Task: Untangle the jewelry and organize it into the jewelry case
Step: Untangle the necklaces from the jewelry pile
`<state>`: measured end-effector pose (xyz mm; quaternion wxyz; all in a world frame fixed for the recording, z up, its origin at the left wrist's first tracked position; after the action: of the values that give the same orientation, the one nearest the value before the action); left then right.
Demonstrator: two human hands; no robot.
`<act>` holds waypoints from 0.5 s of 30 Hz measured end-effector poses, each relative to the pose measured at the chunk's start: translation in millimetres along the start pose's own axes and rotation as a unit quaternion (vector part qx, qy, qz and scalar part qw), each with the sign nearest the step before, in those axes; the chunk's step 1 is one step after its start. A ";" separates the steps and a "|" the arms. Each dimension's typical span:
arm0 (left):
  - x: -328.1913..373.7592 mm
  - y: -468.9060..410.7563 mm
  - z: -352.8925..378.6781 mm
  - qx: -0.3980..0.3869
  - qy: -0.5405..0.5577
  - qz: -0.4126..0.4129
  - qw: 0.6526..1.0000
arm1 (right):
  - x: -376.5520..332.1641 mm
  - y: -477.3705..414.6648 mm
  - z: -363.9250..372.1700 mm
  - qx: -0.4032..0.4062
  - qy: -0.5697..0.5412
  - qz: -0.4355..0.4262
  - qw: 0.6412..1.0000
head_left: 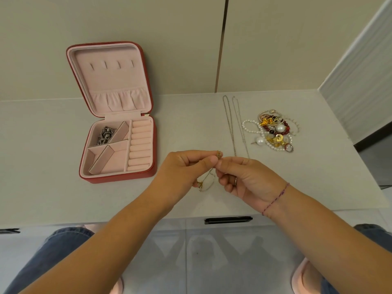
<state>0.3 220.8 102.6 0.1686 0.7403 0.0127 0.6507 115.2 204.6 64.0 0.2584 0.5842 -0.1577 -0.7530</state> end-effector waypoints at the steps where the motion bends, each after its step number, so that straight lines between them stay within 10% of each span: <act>1: -0.4 -0.6 -3.8 0.015 -0.003 0.004 1.000 | -1.4 0.2 -0.5 0.002 0.008 -0.006 1.000; 15: -23.3 -6.4 -10.8 0.037 0.108 -0.068 0.991 | -7.1 0.5 7.6 -0.027 -0.074 -0.008 0.997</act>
<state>-12.5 223.8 79.5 0.1827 0.6691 0.1057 0.7126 109.3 207.7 72.0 0.2555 0.5209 -0.1515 -0.8003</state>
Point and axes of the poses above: each hand's wrist, its own y-axis away from the middle knuckle, its own z-axis out of the palm, x = y × z, the point moved 10 cm from there along -y, towards the middle knuckle, and after that the axes turned 1 degree about -z, right-handed, at the moved point
